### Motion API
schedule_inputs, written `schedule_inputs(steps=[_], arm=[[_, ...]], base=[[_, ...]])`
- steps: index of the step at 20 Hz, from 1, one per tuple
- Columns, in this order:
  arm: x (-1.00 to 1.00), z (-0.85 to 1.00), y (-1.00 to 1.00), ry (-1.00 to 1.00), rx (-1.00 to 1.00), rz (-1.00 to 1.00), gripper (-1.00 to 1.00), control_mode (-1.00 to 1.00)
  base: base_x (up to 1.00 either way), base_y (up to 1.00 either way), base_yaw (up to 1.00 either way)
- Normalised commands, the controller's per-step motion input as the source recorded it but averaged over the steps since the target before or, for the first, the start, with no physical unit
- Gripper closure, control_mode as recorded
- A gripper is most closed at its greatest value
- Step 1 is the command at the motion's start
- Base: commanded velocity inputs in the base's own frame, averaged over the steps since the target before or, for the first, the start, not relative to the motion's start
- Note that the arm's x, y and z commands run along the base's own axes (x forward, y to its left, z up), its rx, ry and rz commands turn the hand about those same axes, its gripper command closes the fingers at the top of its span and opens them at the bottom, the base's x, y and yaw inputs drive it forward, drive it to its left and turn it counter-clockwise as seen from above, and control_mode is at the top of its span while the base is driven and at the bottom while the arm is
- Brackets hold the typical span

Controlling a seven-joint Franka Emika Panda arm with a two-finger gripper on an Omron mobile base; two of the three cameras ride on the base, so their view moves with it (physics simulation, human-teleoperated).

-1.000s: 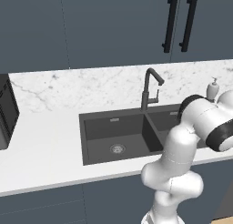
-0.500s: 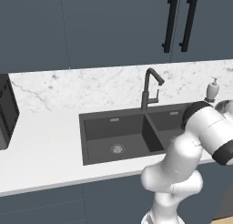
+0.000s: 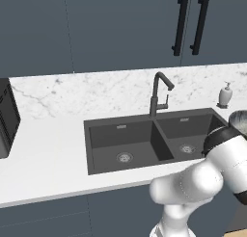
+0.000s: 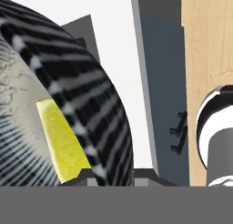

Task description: Pick the lemon wedge from the sink and place it in the bowl. Then pick the bowl and place it in the microwave. Then close the microwave door and press the start button.

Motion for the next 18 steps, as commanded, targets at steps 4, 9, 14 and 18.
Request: schedule_inputs(steps=[4, 9, 14, 18], arm=[[0.00, 0.00, 0.09, 0.00, -0.01, 0.00, 1.00, -1.00], [-0.02, 0.00, 0.02, 0.00, 0.00, -0.03, 1.00, 1.00], [0.00, 0.00, 0.00, 0.00, 0.00, 0.00, 1.00, 1.00], [0.00, 0.00, 0.00, 0.00, 0.00, 0.00, 1.00, 1.00]], base=[[0.00, 0.00, 0.00], [-0.03, 0.00, -0.04], [-0.19, 0.00, -0.39], [-0.33, -0.01, -0.57]])
